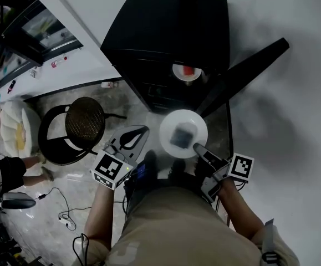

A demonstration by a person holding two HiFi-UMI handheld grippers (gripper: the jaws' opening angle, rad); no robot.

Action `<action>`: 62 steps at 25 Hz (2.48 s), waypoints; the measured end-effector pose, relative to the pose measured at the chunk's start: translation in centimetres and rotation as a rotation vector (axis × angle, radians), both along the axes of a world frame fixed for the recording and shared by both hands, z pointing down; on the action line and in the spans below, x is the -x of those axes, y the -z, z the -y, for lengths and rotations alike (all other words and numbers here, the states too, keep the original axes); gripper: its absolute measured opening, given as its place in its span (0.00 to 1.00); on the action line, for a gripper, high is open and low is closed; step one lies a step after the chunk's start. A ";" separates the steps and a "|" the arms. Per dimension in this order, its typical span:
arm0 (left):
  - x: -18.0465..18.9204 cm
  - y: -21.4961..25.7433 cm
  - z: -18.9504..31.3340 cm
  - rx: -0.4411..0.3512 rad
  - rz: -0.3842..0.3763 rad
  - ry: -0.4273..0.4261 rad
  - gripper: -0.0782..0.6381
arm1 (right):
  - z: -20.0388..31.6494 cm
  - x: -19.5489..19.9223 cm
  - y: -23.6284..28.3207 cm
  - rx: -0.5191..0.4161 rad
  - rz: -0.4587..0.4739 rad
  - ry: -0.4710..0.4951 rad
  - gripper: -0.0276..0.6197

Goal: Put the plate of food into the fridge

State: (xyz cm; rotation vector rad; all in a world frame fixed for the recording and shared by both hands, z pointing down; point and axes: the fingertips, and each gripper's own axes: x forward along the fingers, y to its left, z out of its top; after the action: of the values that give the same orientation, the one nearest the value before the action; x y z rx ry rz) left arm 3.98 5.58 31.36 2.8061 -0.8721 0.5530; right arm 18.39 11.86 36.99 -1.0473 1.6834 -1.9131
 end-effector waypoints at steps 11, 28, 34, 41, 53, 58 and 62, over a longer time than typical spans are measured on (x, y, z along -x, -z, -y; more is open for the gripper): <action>7.4 -1.6 1.2 0.018 -0.042 0.022 0.13 | 1.9 6.9 -0.9 -0.006 0.022 0.019 0.09; 16.1 -6.0 2.7 0.081 -0.158 -0.053 0.13 | 5.1 15.4 -5.4 0.010 0.033 -0.050 0.09; 16.4 -8.1 3.1 0.145 -0.182 -0.052 0.13 | 5.4 15.6 -7.7 0.042 -0.030 -0.050 0.09; 14.7 -9.8 4.7 0.171 -0.186 -0.065 0.13 | 6.0 14.3 -10.2 0.085 -0.069 -0.066 0.09; 13.3 -12.6 5.7 0.230 -0.163 -0.044 0.13 | 7.5 14.6 -13.0 0.027 -0.085 -0.009 0.09; 12.3 -14.8 5.6 0.261 -0.143 -0.019 0.13 | 8.0 14.2 -14.7 0.023 -0.065 -0.004 0.09; 11.5 -16.8 5.1 0.291 -0.112 -0.016 0.13 | 8.5 13.6 -16.2 0.023 -0.043 -0.020 0.09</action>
State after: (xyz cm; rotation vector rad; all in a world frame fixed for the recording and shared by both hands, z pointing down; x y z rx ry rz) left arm -7.53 0.52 48.11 2.5542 -0.6869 0.4768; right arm 4.84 3.39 53.20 -1.1175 1.6717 -1.9143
